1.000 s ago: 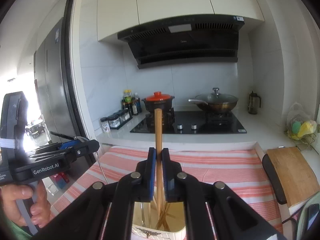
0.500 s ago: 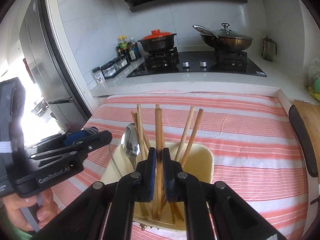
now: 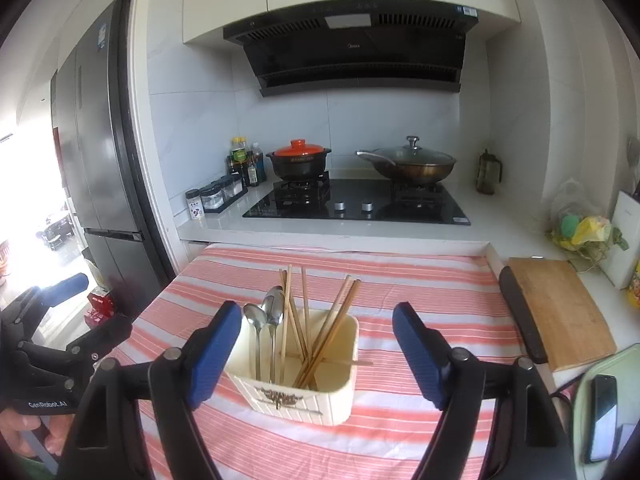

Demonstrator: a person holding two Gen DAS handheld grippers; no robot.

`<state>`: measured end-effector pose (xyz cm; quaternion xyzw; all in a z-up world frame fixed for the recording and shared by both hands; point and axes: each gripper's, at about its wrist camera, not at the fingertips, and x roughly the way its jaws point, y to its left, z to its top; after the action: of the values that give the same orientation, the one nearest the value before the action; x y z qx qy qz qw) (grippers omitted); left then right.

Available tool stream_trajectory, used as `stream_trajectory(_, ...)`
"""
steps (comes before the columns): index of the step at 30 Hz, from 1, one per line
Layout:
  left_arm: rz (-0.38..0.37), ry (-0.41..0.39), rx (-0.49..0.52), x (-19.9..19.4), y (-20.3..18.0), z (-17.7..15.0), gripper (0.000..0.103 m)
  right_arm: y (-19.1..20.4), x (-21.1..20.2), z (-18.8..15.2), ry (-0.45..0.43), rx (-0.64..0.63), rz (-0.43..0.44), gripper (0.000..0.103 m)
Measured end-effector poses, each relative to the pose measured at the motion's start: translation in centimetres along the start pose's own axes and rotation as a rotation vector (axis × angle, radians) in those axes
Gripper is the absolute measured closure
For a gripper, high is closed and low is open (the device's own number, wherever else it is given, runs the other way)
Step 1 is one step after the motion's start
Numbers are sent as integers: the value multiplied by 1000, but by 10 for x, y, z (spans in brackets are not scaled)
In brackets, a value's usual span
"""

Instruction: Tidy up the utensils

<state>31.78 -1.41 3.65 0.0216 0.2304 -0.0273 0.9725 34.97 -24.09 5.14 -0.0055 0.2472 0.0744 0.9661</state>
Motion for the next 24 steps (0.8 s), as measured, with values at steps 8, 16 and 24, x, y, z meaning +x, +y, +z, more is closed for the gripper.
stream_trajectory(8, 42, 102, -3, -60, -23, -80, 0, 21, -89, -89, -78, -6, -125, 0)
stream_trajectory(16, 28, 64, -113, -104, -14, -102, 0, 27, -123, -148, -8, 56, -137, 0)
stream_trajectory(24, 48, 36, -102, -130, -17, -99, 0, 43, -147, -147, -35, 55, -111, 0)
